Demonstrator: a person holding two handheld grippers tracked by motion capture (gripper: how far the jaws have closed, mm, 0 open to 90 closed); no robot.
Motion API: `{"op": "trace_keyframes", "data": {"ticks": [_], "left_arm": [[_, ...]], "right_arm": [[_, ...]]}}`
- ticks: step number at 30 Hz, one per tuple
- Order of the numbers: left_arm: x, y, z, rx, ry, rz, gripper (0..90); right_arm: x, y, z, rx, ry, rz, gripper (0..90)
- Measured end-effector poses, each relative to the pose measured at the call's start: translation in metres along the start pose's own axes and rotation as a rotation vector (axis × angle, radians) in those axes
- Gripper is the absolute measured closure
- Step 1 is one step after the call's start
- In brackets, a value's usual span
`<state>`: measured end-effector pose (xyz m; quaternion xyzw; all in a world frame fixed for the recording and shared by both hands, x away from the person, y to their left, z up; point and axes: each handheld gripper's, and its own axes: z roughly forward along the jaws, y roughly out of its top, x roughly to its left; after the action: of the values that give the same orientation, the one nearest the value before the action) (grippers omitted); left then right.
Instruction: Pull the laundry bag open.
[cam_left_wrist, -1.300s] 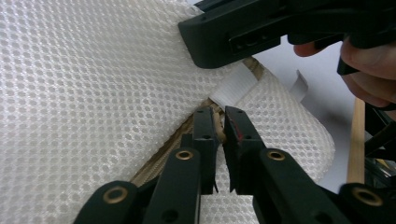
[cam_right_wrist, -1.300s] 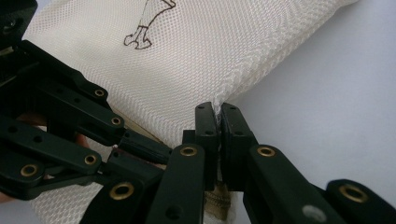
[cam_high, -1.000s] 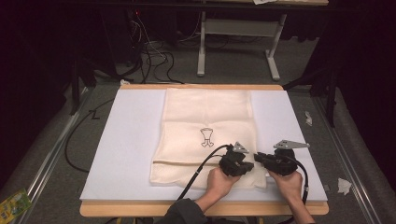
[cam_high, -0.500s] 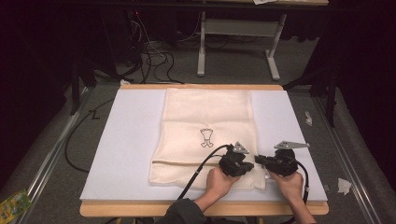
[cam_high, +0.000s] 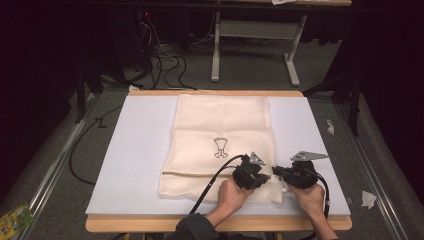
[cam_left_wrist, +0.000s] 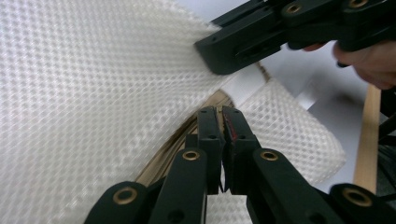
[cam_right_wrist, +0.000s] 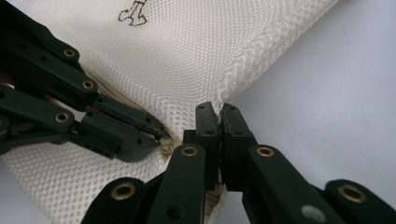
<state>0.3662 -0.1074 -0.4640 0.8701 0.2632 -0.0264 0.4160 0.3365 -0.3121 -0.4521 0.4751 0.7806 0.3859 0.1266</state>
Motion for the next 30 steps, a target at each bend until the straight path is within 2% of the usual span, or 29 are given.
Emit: {"op": "trace_keyframes", "data": {"ticks": [1,3,9,30], "left_arm": [[0.001,-0.001,-0.002,0.0,0.009,-0.006,87.2],[0.001,-0.002,-0.006,0.009,0.025,0.025,87.2],[0.002,-0.002,-0.007,0.0,0.014,0.015,87.1],[0.012,-0.01,-0.021,-0.005,0.029,0.003,87.1]], "right_arm": [[-0.001,-0.001,-0.001,-0.001,0.002,0.002,88.8],[0.0,0.0,0.0,-0.001,0.0,0.001,88.8],[0.001,0.0,0.0,0.0,0.002,0.001,88.8],[0.001,0.001,0.006,0.003,-0.015,-0.004,88.8]]}}
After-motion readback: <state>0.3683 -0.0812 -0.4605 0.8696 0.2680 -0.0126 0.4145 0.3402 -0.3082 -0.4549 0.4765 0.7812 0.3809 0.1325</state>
